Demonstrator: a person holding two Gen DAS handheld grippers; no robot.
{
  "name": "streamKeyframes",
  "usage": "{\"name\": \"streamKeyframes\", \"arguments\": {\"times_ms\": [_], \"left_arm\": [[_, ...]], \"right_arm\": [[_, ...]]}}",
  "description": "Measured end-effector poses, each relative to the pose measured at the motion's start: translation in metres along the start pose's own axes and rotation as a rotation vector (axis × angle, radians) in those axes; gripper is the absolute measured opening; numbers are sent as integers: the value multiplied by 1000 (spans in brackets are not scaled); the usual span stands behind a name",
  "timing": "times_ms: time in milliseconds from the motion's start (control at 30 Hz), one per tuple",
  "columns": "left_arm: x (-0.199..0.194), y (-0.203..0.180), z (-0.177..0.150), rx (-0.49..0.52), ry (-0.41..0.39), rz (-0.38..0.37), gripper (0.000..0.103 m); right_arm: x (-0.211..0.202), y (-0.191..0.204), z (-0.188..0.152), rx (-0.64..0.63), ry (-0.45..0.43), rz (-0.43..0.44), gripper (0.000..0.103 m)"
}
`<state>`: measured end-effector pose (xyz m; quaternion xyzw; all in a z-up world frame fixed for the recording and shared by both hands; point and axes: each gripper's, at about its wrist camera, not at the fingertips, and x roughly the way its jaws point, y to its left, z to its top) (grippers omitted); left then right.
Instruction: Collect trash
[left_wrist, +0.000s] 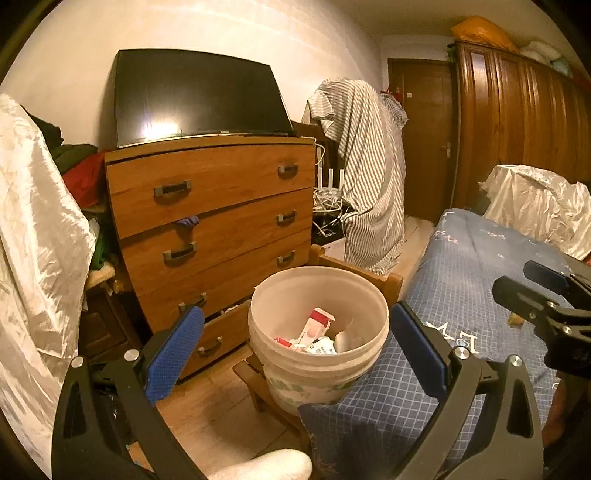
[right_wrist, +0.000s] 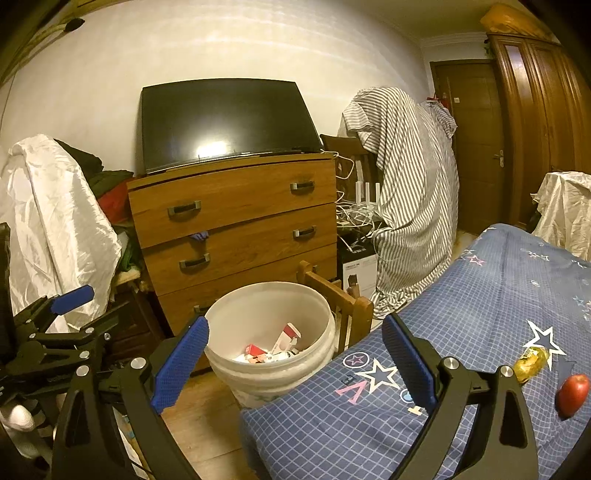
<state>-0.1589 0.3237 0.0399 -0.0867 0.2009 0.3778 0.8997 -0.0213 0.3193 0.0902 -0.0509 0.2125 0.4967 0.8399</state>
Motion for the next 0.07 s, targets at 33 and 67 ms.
{"name": "streamKeyframes", "arguments": {"times_ms": [33, 67], "left_arm": [[1, 0, 0, -1, 1, 3, 97], [1, 1, -1, -3, 3, 4, 97]], "right_arm": [[1, 0, 0, 0, 1, 0, 95], [1, 1, 0, -1, 1, 0, 95]]}}
